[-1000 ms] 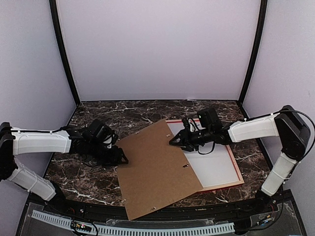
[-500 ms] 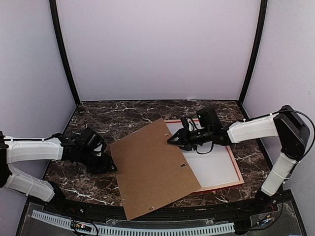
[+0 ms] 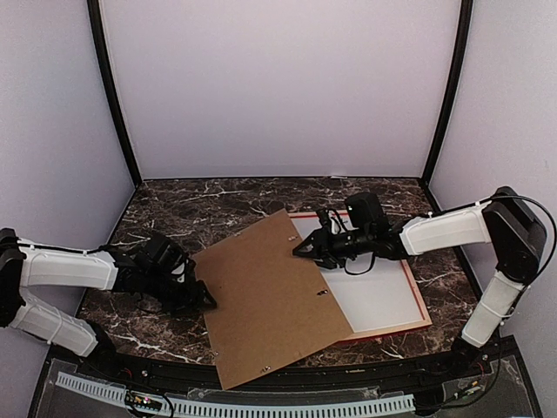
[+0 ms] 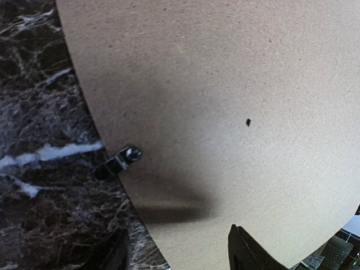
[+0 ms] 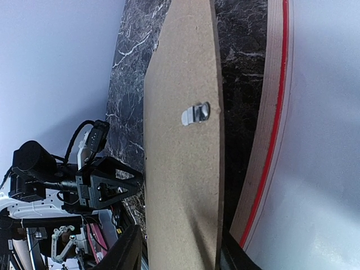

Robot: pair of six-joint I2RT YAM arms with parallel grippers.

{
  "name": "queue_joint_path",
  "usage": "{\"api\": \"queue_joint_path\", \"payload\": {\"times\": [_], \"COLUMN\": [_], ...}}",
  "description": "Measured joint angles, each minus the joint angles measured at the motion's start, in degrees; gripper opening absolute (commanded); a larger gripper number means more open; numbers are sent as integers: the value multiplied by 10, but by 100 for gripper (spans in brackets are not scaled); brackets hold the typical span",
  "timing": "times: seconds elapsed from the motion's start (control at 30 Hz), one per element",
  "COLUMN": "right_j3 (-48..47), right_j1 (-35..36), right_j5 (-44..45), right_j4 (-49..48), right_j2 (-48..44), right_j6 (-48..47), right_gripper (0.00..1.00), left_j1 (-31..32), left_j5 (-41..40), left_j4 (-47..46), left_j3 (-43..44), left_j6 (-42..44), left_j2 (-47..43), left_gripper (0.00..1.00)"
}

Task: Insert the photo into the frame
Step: Pick up the backboard from the frame body.

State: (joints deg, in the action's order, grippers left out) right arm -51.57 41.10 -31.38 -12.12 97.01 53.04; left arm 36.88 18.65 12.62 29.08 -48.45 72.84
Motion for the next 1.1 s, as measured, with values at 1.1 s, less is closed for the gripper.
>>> {"api": "queue_joint_path", "payload": {"times": [1.1], "right_j3": [-12], "right_j1": [-9], "right_j5": [-62], "right_j4": [90], "right_j2": [-21], "right_j6": [-55], "right_gripper": [5], "left_j1": [9], "left_j5": [-23], "left_j4": [-46], "left_j3": [57], "left_j6": [49], "left_j2": [71], "left_gripper": [62]}}
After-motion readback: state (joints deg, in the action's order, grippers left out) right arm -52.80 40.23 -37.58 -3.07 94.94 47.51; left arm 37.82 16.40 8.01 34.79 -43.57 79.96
